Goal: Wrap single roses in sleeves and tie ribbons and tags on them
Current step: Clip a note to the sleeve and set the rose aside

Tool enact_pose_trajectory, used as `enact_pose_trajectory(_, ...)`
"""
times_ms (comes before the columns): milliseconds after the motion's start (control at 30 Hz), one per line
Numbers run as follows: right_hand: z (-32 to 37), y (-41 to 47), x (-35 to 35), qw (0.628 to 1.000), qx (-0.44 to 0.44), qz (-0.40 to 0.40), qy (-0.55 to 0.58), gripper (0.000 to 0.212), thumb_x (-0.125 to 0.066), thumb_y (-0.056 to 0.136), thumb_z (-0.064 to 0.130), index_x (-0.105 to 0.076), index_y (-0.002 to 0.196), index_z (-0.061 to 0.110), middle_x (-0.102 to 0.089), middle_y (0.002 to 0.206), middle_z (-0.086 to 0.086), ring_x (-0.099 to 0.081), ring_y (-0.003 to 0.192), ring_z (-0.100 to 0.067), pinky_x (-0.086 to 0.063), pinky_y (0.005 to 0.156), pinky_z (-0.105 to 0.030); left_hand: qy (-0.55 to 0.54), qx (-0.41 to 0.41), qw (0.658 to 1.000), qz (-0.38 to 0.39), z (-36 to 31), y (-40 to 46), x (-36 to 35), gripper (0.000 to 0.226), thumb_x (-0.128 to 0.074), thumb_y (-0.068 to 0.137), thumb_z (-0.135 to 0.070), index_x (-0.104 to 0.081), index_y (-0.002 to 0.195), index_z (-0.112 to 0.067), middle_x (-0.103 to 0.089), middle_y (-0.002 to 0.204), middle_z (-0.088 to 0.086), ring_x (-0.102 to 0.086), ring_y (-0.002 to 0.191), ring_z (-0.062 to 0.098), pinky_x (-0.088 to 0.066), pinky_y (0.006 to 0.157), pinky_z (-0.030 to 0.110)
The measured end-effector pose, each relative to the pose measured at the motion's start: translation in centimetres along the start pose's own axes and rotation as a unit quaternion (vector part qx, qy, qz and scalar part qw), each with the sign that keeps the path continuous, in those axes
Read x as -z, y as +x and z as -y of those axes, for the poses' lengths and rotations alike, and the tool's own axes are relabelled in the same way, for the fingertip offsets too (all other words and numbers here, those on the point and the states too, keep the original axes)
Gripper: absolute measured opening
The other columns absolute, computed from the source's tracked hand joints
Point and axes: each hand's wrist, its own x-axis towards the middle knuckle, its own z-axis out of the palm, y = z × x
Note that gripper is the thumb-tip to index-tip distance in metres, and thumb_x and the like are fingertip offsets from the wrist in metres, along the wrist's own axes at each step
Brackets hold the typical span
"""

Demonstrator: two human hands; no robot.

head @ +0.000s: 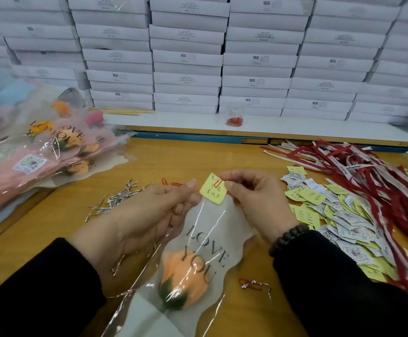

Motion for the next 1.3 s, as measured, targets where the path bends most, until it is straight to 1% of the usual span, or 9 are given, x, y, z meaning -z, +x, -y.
enact_pose_trajectory(167, 0.4, 0.6, 2.2, 0.996, -0.018, -0.082, -0.010, 0.027, -0.058, 0.089, 0.010, -0.066, 0.073, 0.031, -0.067, 0.082, 0.012, -0.063, 0.075, 0.002, -0.049, 0.056, -0.009, 0.101, 0.053, 0.971, 0.211, -0.5, -1.0, 0.9, 0.043, -0.083, 0.057, -0.044, -0.074, 0.089, -0.016, -0.064, 0.089, 0.008, -0.060, 0.074, 0.017, -0.052, 0.065, 0.027)
enact_pose_trajectory(267, 0.1, 0.9, 3.2, 0.993, -0.021, -0.118, -0.008, 0.027, -0.058, 0.089, 0.010, -0.067, 0.074, 0.031, -0.066, 0.082, 0.013, -0.063, 0.069, 0.005, -0.046, 0.051, -0.006, 0.157, 0.047, 0.947, 0.276, 0.4, -0.9, -0.1, 0.032, -0.073, 0.071, -0.018, -0.069, 0.103, -0.011, -0.069, 0.108, 0.010, -0.062, 0.103, 0.031, -0.046, 0.095, 0.044)
enact_pose_trajectory(367, -0.3, 1.3, 3.6, 0.992, -0.011, -0.124, -0.028, 0.020, -0.057, 0.090, 0.012, -0.069, 0.087, 0.028, -0.064, 0.085, 0.016, -0.061, 0.072, 0.009, -0.047, 0.054, -0.006, 0.144, 0.052, 0.943, 0.296, 0.8, -0.8, -0.9, 0.023, -0.067, 0.074, -0.008, -0.070, 0.096, -0.014, -0.068, 0.100, 0.008, -0.064, 0.093, 0.023, -0.048, 0.092, 0.039)
enact_pose_trajectory(467, -0.4, 1.6, 3.6, 0.972, 0.062, -0.171, -0.146, 0.021, -0.054, 0.091, 0.014, -0.063, 0.108, 0.024, -0.057, 0.100, 0.011, -0.053, 0.088, 0.000, -0.044, 0.076, -0.014, 0.097, 0.040, 0.964, 0.243, 0.5, -0.7, -0.8, 0.024, -0.071, 0.069, -0.008, -0.072, 0.093, -0.012, -0.070, 0.095, 0.010, -0.067, 0.085, 0.021, -0.056, 0.080, 0.031)
enact_pose_trajectory(567, 0.7, 1.0, 2.7, 0.969, 0.102, -0.153, -0.166, 0.011, -0.052, 0.092, 0.017, -0.061, 0.088, 0.022, -0.059, 0.085, 0.008, -0.051, 0.068, 0.000, -0.040, 0.060, -0.008, -0.014, 0.025, 0.994, 0.102, 0.1, -0.6, -0.5, 0.020, -0.069, 0.075, -0.008, -0.070, 0.093, -0.001, -0.071, 0.083, 0.015, -0.069, 0.063, 0.019, -0.056, 0.056, 0.024)
enact_pose_trajectory(667, 2.3, -0.2, 1.3, 0.989, -0.020, 0.035, -0.141, 0.029, -0.052, 0.093, 0.029, -0.061, 0.070, 0.014, -0.061, 0.057, 0.005, -0.048, 0.040, -0.004, -0.044, 0.047, -0.017, -0.053, 0.018, 0.998, -0.010, -0.1, -0.3, 0.2, 0.025, -0.063, 0.070, -0.016, -0.069, 0.087, 0.002, -0.069, 0.069, 0.014, -0.065, 0.049, 0.018, -0.052, 0.043, 0.022)
enact_pose_trajectory(833, 3.0, -2.2, -1.2, 0.914, -0.166, 0.334, -0.161, 0.043, -0.052, 0.089, 0.049, -0.067, 0.080, 0.010, -0.068, 0.062, 0.001, -0.048, 0.034, -0.004, -0.034, 0.033, -0.013, -0.051, -0.017, 0.996, -0.075, 0.1, 0.4, 1.1, 0.021, -0.063, 0.077, -0.021, -0.066, 0.087, -0.003, -0.070, 0.071, 0.014, -0.066, 0.054, 0.020, -0.055, 0.047, 0.025)
enact_pose_trajectory(1100, 1.4, -2.6, -2.9, 0.967, -0.169, 0.188, 0.042, 0.017, -0.056, 0.091, 0.019, -0.054, 0.076, 0.011, -0.054, 0.048, -0.001, -0.045, 0.030, -0.007, -0.029, 0.030, -0.015, -0.031, -0.055, 0.996, -0.067, 0.6, 0.8, 1.5, 0.044, -0.062, 0.071, -0.036, -0.069, 0.094, 0.000, -0.066, 0.100, 0.028, -0.060, 0.085, 0.033, -0.051, 0.072, 0.038)
enact_pose_trajectory(1300, 1.4, -1.8, -1.5, 0.981, -0.135, 0.137, 0.000, 0.018, -0.054, 0.091, 0.021, -0.058, 0.076, 0.015, -0.046, 0.039, 0.008, -0.034, 0.027, -0.004, -0.025, 0.030, -0.015, -0.004, -0.068, 0.998, 0.013, 0.5, 0.7, 0.5, 0.021, -0.067, 0.065, -0.022, -0.065, 0.077, -0.004, -0.057, 0.047, 0.002, -0.049, 0.036, 0.008, -0.035, 0.037, 0.015)
